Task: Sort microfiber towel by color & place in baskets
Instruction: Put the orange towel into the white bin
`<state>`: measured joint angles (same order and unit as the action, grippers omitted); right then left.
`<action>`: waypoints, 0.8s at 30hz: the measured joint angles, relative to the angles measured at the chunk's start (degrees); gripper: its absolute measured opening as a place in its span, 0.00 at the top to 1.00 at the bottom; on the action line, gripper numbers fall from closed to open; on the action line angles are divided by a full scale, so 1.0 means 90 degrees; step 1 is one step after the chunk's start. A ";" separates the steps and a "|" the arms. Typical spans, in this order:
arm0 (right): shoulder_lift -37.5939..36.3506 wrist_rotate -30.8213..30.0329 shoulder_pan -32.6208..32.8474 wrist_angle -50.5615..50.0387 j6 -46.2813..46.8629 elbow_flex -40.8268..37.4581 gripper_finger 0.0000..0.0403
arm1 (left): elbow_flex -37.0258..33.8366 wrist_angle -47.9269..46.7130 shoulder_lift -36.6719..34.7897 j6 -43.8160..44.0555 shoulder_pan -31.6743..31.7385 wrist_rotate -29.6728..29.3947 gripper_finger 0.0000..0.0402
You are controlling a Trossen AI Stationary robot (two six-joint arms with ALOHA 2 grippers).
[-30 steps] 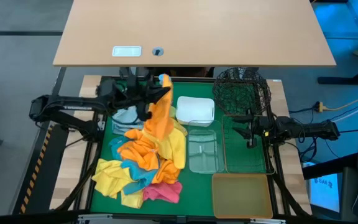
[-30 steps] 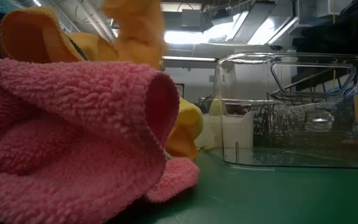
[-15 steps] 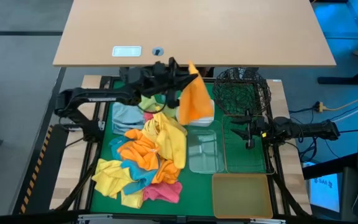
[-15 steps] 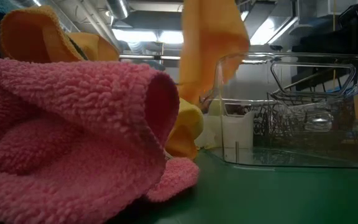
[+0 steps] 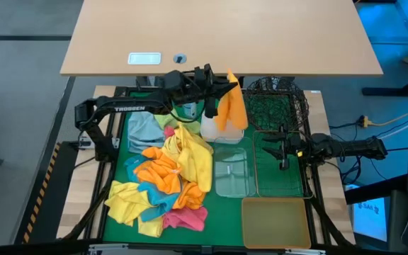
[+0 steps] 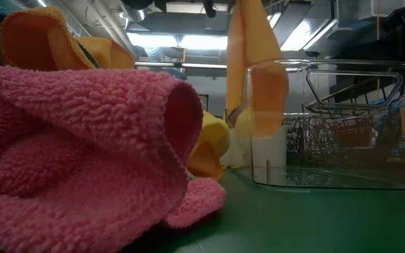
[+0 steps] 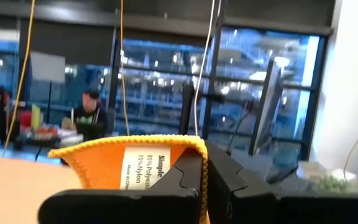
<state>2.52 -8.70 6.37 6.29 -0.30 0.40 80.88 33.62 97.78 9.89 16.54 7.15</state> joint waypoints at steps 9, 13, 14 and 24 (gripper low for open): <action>0.0000 -0.0020 -0.0002 -0.0049 0.0000 0.0000 0.58 | 0.0000 -0.1392 0.0000 -0.0300 0.0006 -0.0414 1.00; 0.0000 -0.0018 -0.0002 -0.0049 0.0000 0.0000 0.58 | 0.0000 -0.1967 0.0000 -0.0645 0.0006 -0.0719 1.00; 0.0000 -0.0018 0.0000 -0.0049 0.0000 0.0000 0.58 | 0.0000 -0.2142 0.0000 -0.0682 0.0006 -0.0764 1.00; 0.0000 -0.0014 -0.0001 -0.0049 0.0000 0.0000 0.58 | 0.0002 -0.4090 0.0000 -0.1001 -0.0008 -0.0932 1.00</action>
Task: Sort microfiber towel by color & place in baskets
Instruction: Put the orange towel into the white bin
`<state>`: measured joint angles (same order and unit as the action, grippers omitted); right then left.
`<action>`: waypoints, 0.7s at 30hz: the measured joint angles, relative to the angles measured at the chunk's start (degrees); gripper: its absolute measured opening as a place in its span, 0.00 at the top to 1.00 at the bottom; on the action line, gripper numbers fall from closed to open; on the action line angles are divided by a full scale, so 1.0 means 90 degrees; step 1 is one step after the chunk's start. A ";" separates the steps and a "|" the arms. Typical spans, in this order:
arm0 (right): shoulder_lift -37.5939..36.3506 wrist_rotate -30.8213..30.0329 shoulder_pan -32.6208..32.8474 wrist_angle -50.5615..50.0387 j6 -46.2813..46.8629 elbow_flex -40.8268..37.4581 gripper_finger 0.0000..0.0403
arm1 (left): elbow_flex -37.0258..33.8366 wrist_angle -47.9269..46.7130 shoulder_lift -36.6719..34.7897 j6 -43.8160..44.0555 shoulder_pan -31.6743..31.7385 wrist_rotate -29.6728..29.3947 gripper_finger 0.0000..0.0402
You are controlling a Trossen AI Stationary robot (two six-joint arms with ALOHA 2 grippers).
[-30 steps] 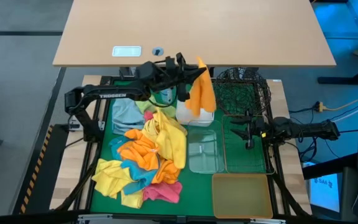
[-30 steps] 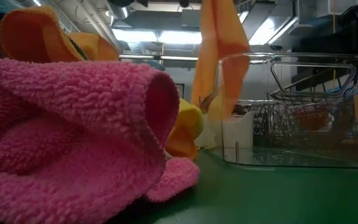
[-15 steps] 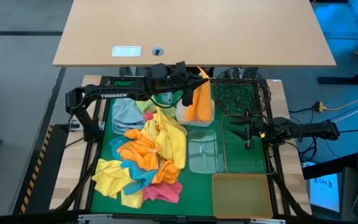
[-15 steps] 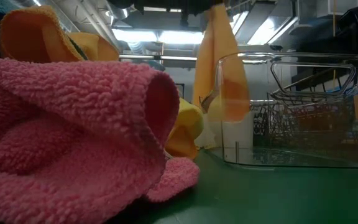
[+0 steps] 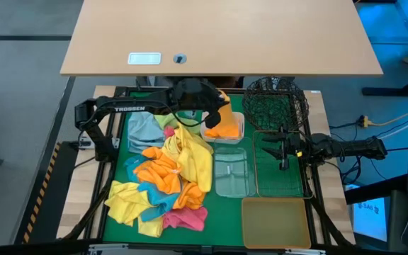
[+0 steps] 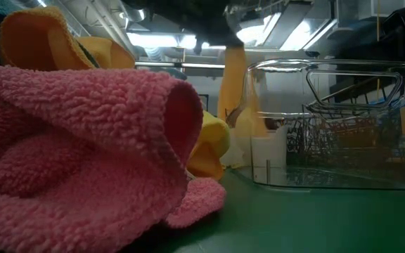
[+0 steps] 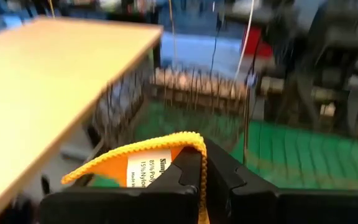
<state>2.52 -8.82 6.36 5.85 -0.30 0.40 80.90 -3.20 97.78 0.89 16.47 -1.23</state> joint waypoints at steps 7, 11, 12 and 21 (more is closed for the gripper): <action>0.0000 0.0002 -0.0002 0.0002 0.0000 0.0000 0.58 | 0.0000 -0.1513 0.0002 -0.0012 -0.0002 -0.0143 1.00; 0.0000 0.0025 0.0001 -0.0001 0.0000 0.0000 0.58 | -0.0049 -0.1943 0.0085 -0.0010 -0.0008 -0.0143 1.00; 0.0000 0.0029 -0.0001 0.0002 0.0000 0.0000 0.58 | -0.0086 -0.1889 0.0133 -0.0008 -0.0030 -0.0143 1.00; 0.0004 0.0048 -0.0002 -0.0038 0.0001 0.0000 0.58 | -0.0280 -0.1531 0.0772 0.0037 -0.0364 -0.0107 1.00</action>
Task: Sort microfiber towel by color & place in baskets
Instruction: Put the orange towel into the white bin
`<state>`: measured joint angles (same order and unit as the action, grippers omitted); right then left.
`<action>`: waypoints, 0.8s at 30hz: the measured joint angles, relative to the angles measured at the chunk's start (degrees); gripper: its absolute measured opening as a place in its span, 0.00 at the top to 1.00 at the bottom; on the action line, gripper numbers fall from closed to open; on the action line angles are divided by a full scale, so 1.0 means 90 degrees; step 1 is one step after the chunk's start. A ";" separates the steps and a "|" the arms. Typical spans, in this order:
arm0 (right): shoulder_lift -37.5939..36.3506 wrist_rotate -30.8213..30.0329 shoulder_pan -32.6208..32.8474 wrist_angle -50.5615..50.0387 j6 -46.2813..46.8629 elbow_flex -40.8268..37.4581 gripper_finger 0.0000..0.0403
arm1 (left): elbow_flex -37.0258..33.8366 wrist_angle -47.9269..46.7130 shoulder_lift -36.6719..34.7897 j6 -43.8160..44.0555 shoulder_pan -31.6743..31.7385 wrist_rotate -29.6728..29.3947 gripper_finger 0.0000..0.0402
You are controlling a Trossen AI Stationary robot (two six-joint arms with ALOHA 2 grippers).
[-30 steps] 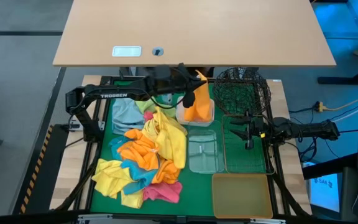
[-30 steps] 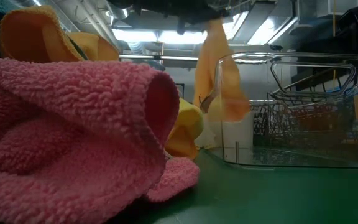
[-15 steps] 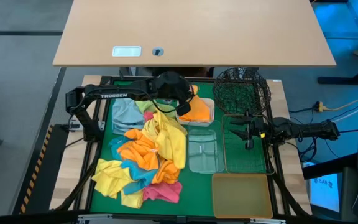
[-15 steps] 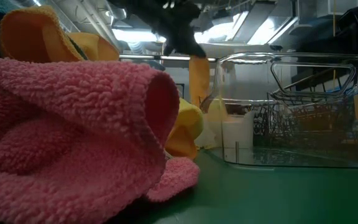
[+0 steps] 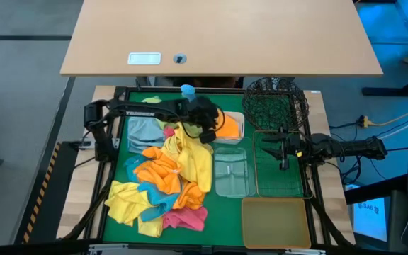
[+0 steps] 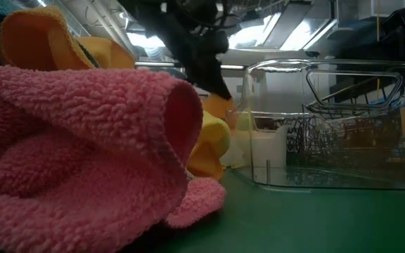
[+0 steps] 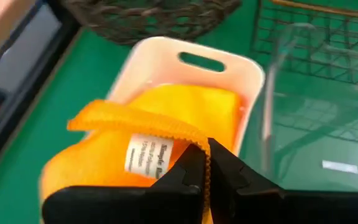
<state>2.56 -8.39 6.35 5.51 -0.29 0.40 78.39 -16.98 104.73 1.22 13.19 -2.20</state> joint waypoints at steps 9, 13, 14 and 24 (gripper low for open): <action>-0.0001 0.0016 0.0002 -0.0007 -0.0001 0.0000 0.58 | -0.0002 0.0131 0.0558 -0.0039 -0.0189 -0.0028 1.00; -0.0001 0.0015 0.0002 -0.0006 -0.0001 0.0000 0.58 | -0.0002 0.0144 0.0607 -0.0051 -0.0178 -0.0325 1.00; -0.0001 0.0015 0.0000 -0.0006 -0.0001 0.0000 0.58 | -0.0002 0.0137 0.0612 -0.0054 -0.0178 -0.0408 1.00; -0.0001 0.0001 0.0002 -0.0006 -0.0001 0.0000 0.58 | -0.0002 0.0159 0.0610 -0.0049 -0.0178 -0.0624 0.89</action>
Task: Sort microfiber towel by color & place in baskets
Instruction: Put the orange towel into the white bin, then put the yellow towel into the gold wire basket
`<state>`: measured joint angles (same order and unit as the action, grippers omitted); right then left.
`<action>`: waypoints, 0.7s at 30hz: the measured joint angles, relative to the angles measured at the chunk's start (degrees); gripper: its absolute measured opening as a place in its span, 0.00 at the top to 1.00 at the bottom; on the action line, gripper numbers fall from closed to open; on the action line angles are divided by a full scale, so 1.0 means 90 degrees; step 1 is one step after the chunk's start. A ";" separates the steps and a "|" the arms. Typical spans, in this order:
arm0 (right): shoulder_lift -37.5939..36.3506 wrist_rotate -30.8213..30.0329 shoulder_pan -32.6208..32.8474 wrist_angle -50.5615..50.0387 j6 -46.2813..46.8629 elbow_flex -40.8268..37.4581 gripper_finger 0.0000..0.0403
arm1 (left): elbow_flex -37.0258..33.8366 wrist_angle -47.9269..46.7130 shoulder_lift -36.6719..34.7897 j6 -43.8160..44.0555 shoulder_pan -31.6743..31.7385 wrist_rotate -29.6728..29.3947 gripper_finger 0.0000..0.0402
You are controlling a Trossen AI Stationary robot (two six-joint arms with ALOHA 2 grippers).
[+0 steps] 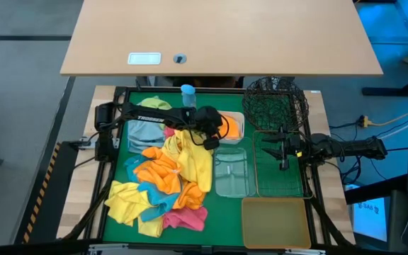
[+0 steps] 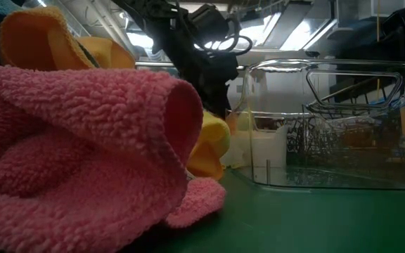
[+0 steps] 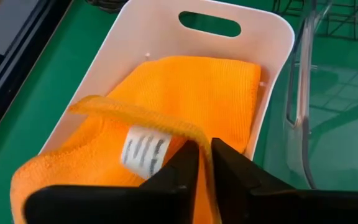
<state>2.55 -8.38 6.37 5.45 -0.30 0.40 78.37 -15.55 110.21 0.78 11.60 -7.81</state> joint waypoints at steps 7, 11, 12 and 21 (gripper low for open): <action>0.0000 0.0000 -0.0001 0.0000 0.0000 0.0000 0.58 | 0.0083 -0.0003 -0.0091 0.0024 -0.0002 -0.0003 0.76; 0.0000 0.0002 0.0000 0.0002 0.0000 0.0000 0.58 | 0.0310 -0.0076 -0.0205 0.0017 -0.0002 -0.0005 0.71; -0.0002 0.0002 0.0000 0.0013 0.0000 0.0000 0.58 | 0.0370 -0.0179 -0.0239 0.0013 -0.0002 -0.0005 0.71; -0.0002 0.0041 -0.0002 -0.0004 0.0000 0.0000 0.58 | 0.1471 -0.2321 -0.0576 0.0049 -0.0054 0.0015 0.71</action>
<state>2.52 -8.01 6.35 5.42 -0.29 0.40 91.61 -36.44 105.03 1.22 11.11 -7.68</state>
